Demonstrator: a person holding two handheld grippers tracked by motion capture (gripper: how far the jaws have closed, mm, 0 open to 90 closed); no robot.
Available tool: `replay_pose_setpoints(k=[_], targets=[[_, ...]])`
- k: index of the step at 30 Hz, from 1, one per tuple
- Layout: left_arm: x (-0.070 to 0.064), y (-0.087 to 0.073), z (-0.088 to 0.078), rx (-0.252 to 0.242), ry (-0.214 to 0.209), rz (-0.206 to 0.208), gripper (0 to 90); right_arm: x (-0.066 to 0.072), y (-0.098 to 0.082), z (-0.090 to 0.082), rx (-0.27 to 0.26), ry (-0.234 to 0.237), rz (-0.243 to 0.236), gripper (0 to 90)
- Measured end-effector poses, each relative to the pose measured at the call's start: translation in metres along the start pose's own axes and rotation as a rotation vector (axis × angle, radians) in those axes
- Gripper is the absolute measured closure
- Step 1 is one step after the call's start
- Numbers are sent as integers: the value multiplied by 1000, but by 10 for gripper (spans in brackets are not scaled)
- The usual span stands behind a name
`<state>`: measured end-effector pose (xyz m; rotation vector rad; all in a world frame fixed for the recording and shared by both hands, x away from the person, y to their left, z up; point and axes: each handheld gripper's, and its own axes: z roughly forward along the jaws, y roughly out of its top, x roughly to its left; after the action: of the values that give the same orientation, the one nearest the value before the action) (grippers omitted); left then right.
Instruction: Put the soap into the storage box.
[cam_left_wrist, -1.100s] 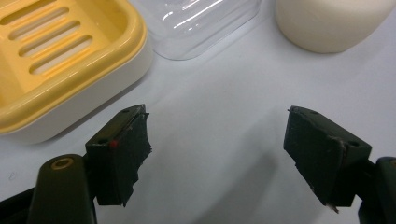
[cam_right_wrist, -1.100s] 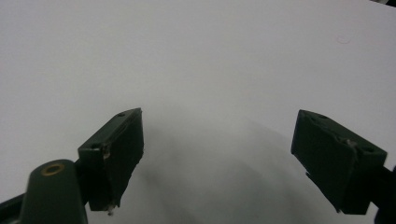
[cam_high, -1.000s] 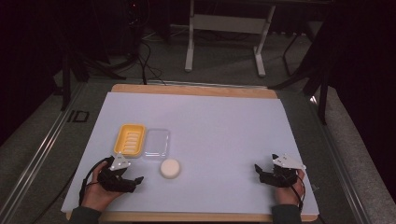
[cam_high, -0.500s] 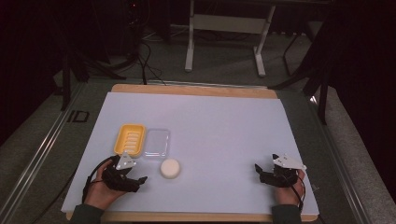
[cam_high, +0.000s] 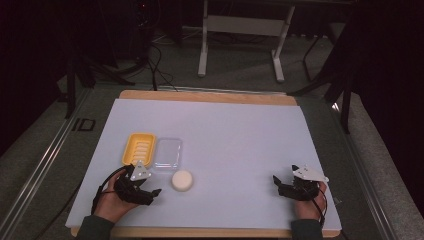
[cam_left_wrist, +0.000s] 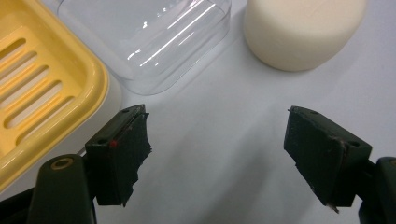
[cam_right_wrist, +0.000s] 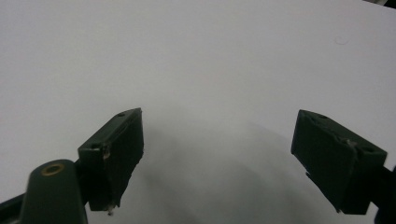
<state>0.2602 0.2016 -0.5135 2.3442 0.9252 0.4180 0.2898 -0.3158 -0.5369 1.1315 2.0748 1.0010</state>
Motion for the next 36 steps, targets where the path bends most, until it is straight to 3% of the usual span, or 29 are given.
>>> replay_pose_setpoints(k=[16, 36], targets=[[-8, 14, 8, 16, -15, 48, 202, 0, 0, 0, -6, 3, -2, 169], [-18, 30, 17, 15, -76, 107, 150, 0, 0, 0, -6, 4, -4, 169]])
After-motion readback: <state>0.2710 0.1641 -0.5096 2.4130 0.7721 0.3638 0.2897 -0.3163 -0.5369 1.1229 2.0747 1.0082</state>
